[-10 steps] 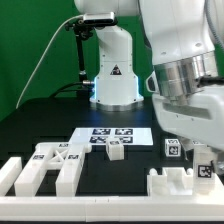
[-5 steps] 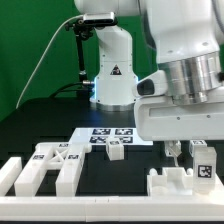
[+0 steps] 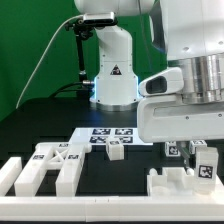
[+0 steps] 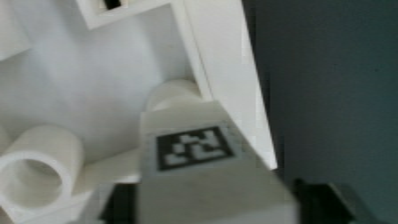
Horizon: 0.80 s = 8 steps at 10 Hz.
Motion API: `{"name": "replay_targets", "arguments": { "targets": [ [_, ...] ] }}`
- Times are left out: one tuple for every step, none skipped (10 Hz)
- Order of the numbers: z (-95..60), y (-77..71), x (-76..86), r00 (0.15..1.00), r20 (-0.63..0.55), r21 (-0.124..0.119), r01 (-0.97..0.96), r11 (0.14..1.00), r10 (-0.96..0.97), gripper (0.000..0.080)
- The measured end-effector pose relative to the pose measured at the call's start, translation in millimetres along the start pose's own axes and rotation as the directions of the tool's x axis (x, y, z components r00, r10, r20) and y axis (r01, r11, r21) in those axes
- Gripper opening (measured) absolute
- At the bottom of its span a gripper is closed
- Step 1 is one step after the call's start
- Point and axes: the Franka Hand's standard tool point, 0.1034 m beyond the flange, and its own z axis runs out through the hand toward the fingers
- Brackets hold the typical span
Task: Assemble chair
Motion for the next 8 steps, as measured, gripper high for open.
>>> {"name": "replay_targets", "arguments": {
  "targets": [
    [0.2, 1.2, 0.5, 0.993, -0.001, -0.001, -0.117, 0.993, 0.117, 0.0298],
    [-0.1, 2.1, 1.5, 0.976, -0.001, 0.0, -0.216, 0.976, 0.216, 0.0297],
    [-0.8, 3.1, 2.7, 0.922, 0.008, 0.006, -0.388, 0.922, 0.388, 0.0297],
    [0.0, 3.1, 1.5, 0.8, 0.011, 0.003, -0.6, 0.8, 0.599, 0.0297],
    [1.2, -0.4, -2.8, 0.654, 0.023, -0.001, -0.756, 0.655, 0.756, 0.0297],
    [2.1, -3.5, -5.0, 0.505, 0.053, 0.0, -0.863, 0.506, 0.861, 0.0294],
    [2.1, -5.5, -4.8, 0.324, 0.089, -0.004, -0.946, 0.325, 0.942, 0.0291],
    [2.2, -6.5, -5.6, 0.281, 0.091, -0.009, -0.959, 0.283, 0.955, 0.0291]
  ]
}}
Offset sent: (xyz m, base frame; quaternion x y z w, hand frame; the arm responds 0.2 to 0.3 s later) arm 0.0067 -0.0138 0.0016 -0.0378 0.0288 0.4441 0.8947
